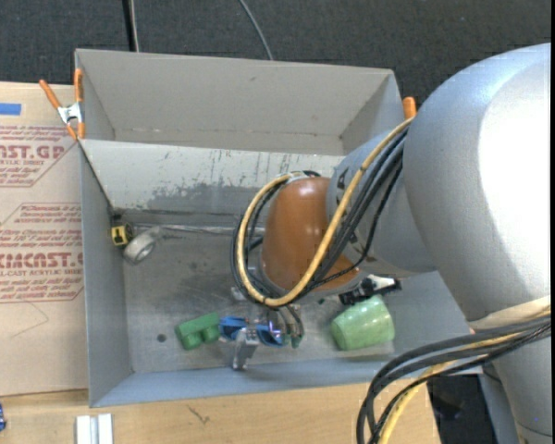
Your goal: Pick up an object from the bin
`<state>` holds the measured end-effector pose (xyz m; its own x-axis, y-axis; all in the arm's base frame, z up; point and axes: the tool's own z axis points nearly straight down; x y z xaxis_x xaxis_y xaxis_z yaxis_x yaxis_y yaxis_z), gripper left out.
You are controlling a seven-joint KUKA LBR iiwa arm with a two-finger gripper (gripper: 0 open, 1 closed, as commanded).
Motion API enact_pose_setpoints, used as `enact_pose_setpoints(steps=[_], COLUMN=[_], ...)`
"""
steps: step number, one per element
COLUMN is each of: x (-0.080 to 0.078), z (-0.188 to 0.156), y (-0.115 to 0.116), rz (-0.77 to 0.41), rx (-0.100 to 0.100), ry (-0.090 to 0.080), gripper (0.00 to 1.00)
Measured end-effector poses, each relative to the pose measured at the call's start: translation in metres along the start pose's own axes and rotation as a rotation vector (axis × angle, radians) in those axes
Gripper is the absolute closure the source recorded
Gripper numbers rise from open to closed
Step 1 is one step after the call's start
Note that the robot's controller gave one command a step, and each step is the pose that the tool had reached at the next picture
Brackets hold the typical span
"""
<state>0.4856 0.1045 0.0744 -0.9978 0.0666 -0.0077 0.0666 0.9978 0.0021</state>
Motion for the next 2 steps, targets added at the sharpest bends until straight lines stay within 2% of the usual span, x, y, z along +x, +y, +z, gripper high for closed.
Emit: enact_pose_setpoints(steps=[1, 2], x=[-0.001, -0.015], z=[-0.002, -0.162], y=[0.000, -0.047], rz=[-0.001, -0.003], rx=[-0.001, 0.001], ry=[0.000, -0.001], gripper=[1.00, 1.00])
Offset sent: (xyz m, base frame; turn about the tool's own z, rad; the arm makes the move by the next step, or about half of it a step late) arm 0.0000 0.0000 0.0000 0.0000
